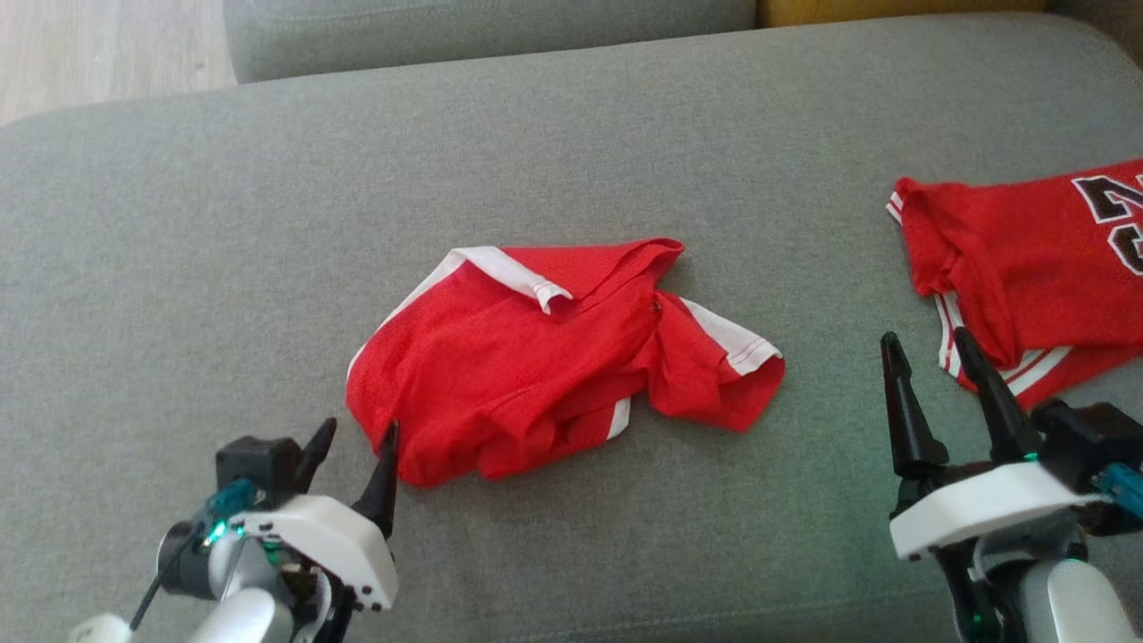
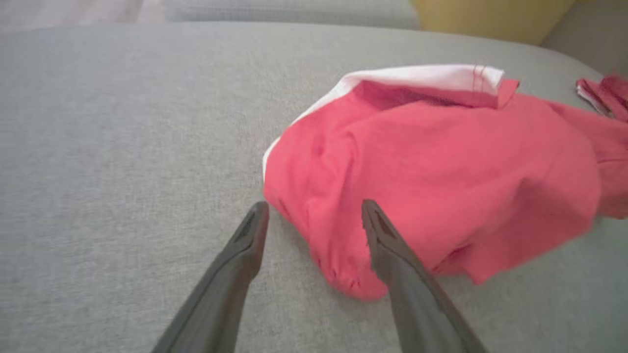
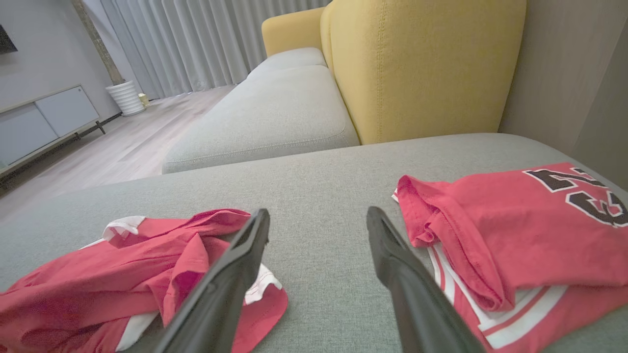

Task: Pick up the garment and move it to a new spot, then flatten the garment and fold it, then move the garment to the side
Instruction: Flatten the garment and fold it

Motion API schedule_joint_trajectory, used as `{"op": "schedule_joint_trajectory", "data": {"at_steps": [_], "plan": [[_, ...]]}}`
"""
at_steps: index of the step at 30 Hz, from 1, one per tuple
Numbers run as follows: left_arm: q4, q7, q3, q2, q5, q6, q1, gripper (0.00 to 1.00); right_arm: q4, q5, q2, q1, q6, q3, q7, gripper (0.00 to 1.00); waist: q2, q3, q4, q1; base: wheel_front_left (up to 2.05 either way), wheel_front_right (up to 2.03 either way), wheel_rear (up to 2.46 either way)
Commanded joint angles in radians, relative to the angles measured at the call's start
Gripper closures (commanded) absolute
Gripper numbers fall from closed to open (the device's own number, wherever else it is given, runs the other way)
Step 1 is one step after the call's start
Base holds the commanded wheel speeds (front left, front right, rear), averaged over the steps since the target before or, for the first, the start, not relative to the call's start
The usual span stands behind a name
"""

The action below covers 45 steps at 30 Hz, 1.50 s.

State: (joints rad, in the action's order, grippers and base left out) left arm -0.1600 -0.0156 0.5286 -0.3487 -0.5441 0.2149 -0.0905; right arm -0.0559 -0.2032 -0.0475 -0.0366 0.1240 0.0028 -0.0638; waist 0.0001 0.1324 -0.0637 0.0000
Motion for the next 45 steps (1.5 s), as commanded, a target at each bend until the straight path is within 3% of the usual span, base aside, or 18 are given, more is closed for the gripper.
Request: {"op": "schedule_joint_trajectory", "data": {"at_steps": [1, 9, 14, 36, 45], "plan": [[0.037, -0.030, -0.055, -0.006, -0.001, 0.018, -0.019, 0.00, -0.045, 0.007, -0.003, 0.012, 0.007, 0.025, -0.007, 0.00, -0.0001, -0.006, -0.001, 0.0000, 0.00, 0.00, 0.00], [0.098, -0.192, -0.108, 0.037, 0.049, 0.108, -0.022, 0.00, -0.074, 0.061, -0.005, 0.012, 0.007, 0.033, -0.023, 0.00, -0.0001, -0.042, 0.011, 0.0000, 0.00, 0.00, 0.00], [0.157, -0.237, -0.131, 0.051, 0.104, 0.134, -0.023, 0.00, -0.093, 0.088, -0.012, 0.002, 0.007, 0.043, -0.032, 0.00, -0.0001, -0.063, 0.017, 0.0000, 0.00, 0.00, 0.00], [0.164, -0.246, -0.125, 0.075, 0.163, 0.104, -0.027, 0.00, -0.080, 0.089, -0.027, 0.015, 0.007, 0.067, -0.060, 0.00, -0.0001, -0.046, 0.063, 0.0000, 0.00, 0.00, 0.00], [0.155, -0.246, -0.107, 0.125, 0.189, 0.068, -0.104, 0.00, 0.118, 0.052, -0.084, 0.234, 0.007, 0.259, -0.063, 0.00, -0.0001, 0.044, 0.176, 0.0000, 0.00, 0.00, 0.00]]}}
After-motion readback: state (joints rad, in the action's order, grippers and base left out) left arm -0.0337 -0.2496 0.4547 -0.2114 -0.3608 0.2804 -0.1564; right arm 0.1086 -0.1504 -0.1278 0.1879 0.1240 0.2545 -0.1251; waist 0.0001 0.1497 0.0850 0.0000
